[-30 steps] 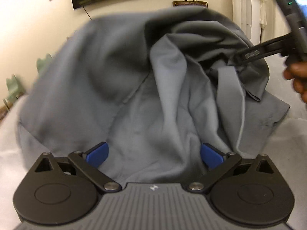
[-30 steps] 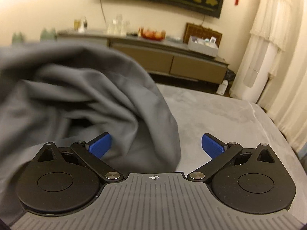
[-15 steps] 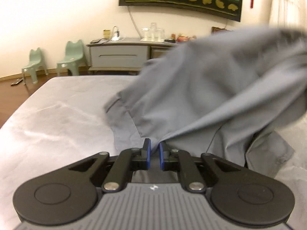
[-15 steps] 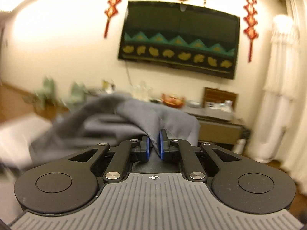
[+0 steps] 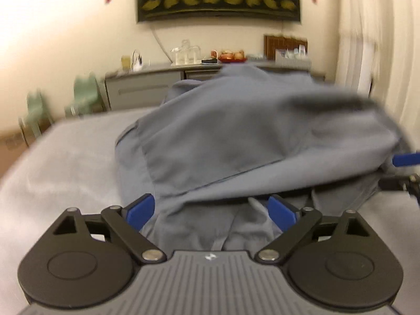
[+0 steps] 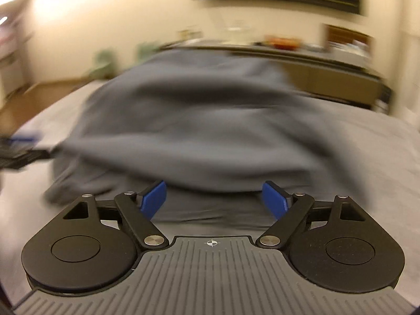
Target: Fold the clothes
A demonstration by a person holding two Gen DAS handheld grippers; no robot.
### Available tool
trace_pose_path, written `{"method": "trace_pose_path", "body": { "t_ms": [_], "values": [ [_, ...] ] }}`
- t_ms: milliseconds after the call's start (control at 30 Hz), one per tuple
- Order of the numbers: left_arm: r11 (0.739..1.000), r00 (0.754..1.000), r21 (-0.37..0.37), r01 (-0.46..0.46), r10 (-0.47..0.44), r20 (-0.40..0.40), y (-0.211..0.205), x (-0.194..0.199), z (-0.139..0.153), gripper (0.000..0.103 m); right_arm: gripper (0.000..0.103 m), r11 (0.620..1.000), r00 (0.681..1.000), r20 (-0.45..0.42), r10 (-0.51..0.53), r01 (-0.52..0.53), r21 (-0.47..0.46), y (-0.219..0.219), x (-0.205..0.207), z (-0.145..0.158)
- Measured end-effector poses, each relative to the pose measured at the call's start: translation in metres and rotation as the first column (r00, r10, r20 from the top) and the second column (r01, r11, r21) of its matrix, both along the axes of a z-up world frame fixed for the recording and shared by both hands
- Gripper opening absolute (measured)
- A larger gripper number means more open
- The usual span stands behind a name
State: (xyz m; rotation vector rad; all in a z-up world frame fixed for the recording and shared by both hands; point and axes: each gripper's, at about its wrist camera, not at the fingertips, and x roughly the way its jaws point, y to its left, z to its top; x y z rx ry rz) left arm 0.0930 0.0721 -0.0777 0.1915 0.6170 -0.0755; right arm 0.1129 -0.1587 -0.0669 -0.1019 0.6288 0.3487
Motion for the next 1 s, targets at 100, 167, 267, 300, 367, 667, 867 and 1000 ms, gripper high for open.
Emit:
{"method": "trace_pose_path", "body": {
  "t_ms": [100, 167, 267, 300, 367, 667, 867, 1000],
  "values": [
    [0.997, 0.999, 0.073, -0.019, 0.022, -0.043, -0.015, 0.027, -0.02, 0.061, 0.085, 0.995, 0.996, 0.007, 0.088, -0.088, -0.044, 0.042, 0.005, -0.021],
    [0.997, 0.998, 0.079, -0.026, 0.031, -0.061, -0.017, 0.039, -0.028, 0.044, 0.077, 0.992, 0.994, -0.001, 0.111, -0.111, -0.061, 0.065, 0.008, -0.034],
    [0.996, 0.997, 0.074, -0.049, 0.054, -0.062, -0.011, 0.041, -0.024, 0.01, 0.052, 0.992, 0.993, -0.021, 0.112, -0.113, -0.051, 0.072, 0.016, -0.052],
    [0.996, 0.996, 0.069, -0.063, 0.068, -0.063, -0.008, 0.043, -0.02, 0.009, 0.03, 0.992, 0.995, -0.024, 0.097, -0.098, -0.076, 0.07, 0.017, -0.049],
    [0.992, 0.992, 0.048, -0.119, 0.121, -0.04, 0.007, 0.045, -0.005, 0.008, 0.007, 0.991, 0.998, -0.028, 0.064, -0.067, -0.115, 0.063, 0.019, -0.041],
    [0.906, 0.909, -0.162, -0.391, 0.408, 0.085, 0.125, 0.007, 0.086, 0.007, 0.006, 0.78, 0.815, 0.214, -0.538, 0.578, -0.242, -0.141, -0.022, 0.044],
    [0.918, 0.92, -0.076, -0.389, 0.382, -0.09, 0.151, -0.009, 0.052, 0.01, 0.024, 0.465, 0.484, 0.199, -0.852, 0.875, -0.135, -0.28, -0.055, 0.054],
    [0.948, 0.958, -0.146, -0.284, 0.275, -0.083, 0.15, -0.044, 0.059, 0.029, 0.051, 0.494, 0.485, 0.091, -0.869, 0.86, 0.132, -0.29, -0.072, 0.063]
  ]
}}
